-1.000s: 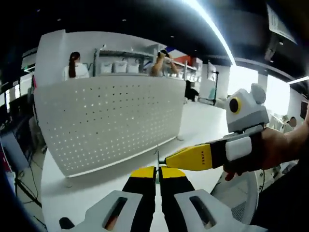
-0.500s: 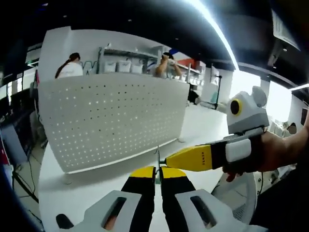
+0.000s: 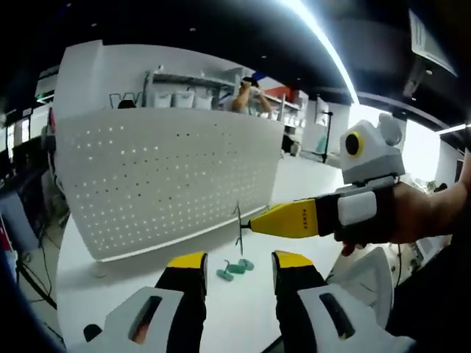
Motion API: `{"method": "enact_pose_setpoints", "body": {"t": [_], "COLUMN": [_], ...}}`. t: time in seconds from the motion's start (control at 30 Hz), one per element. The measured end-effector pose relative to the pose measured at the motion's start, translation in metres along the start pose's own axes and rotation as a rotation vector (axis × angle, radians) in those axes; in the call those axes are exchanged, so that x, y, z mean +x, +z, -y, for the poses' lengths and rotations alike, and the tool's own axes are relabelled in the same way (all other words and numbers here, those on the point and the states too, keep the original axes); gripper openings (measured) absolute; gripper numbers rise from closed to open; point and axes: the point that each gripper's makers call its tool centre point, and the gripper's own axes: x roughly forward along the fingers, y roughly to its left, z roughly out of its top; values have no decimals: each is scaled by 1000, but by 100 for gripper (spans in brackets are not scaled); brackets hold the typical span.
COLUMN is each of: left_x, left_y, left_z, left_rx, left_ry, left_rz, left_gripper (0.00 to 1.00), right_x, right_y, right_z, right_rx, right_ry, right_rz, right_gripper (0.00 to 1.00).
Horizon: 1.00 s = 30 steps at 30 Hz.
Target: Insert the hook assembly into the mounting plate slot until the hook locks in place.
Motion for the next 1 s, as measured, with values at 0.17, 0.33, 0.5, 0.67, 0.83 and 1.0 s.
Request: {"method": "enact_pose_setpoints", "body": {"t": [0.17,0.33,0.5,0.67,0.83,1.0], "left_x": [-2,-2,-3,-8,-12,-16], "left_y": [-2,2,-4,-4,0,3], "left_z": [-4,-1,-1,2,-5,-6], "left_rx": [-10,-19,-25,-49,-58,-76], "left_ry": [17,5,-8,-19,8,-2], "left_rz": [-8,20,29,60,90,114], "left_gripper": [57,73,80,93,100,100], "right_x": [-1,2,4,7,8,10], "right_y": [3,2,0,3,11,16], "right_z": [4,1,0,1,4,6], "right_rx": [-188,-220,-330,-383,-424,-448], "right_ry": [-50,-58,-69,-82,-112,-132], "right_rz": [-15,-14,-30,-20,24,49], "right_gripper": [0,0,0,0,0,0]}}
